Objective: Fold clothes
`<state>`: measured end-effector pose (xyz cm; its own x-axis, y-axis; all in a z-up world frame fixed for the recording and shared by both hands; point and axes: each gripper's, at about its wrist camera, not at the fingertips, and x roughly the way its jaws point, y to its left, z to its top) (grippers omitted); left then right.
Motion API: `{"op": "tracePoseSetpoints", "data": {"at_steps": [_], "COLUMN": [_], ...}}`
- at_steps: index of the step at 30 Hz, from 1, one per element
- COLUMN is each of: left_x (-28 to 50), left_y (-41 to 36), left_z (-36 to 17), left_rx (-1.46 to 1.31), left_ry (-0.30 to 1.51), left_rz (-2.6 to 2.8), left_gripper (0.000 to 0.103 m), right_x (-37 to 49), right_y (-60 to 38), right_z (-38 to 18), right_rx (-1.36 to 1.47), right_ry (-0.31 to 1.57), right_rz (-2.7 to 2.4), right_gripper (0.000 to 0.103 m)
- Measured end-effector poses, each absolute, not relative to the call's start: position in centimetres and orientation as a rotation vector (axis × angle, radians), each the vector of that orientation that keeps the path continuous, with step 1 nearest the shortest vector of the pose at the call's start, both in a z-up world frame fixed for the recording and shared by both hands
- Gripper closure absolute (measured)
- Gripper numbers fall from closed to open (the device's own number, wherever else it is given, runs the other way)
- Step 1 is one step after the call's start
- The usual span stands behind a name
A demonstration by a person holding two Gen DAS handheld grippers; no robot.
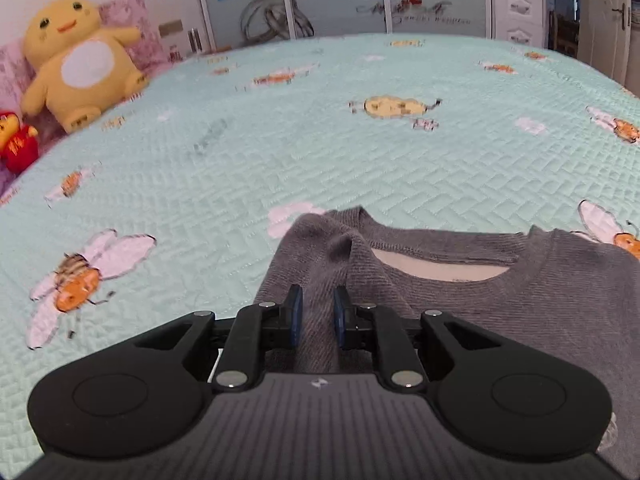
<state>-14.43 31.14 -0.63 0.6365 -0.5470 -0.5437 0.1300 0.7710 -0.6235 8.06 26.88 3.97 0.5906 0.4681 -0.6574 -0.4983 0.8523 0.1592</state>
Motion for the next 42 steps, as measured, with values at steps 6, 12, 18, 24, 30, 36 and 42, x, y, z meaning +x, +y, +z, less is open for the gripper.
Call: {"op": "tracePoseSetpoints", "data": {"at_steps": [6,12,18,24,30,36,42], "left_x": [-14.5,-14.1,-14.0,-14.2,-14.4,-14.9,-14.6], "left_y": [31.0,30.9,31.2,31.2,31.6,31.8,31.9], "left_z": [-0.5,-1.0,-1.4,-1.0,-1.3,-1.2,-1.4], "left_rx": [-0.573,-0.586,-0.603,-0.603,-0.635,-0.644,-0.656], "left_ry": [0.790,0.792,0.795,0.795,0.806,0.808,0.808], "left_rz": [-0.410,-0.416,-0.421,-0.422,-0.434,-0.438,-0.438], "left_gripper": [0.083,0.083,0.083,0.083,0.083,0.083,0.083], "right_x": [8.1,7.5,4.0,2.7,3.4,0.8,-1.8], "right_y": [27.0,25.2,18.4,15.3,15.2,15.3,15.7], "right_z": [3.0,4.1,6.4,5.1,3.1,3.2,2.9], "right_rx": [-0.048,0.032,0.265,0.327,0.337,0.289,0.229], "right_ry": [0.786,0.763,0.712,0.737,0.782,0.792,0.815], "right_rz": [0.571,0.595,0.590,0.567,0.555,0.597,0.635], "right_gripper": [0.084,0.084,0.084,0.084,0.085,0.084,0.084]}}
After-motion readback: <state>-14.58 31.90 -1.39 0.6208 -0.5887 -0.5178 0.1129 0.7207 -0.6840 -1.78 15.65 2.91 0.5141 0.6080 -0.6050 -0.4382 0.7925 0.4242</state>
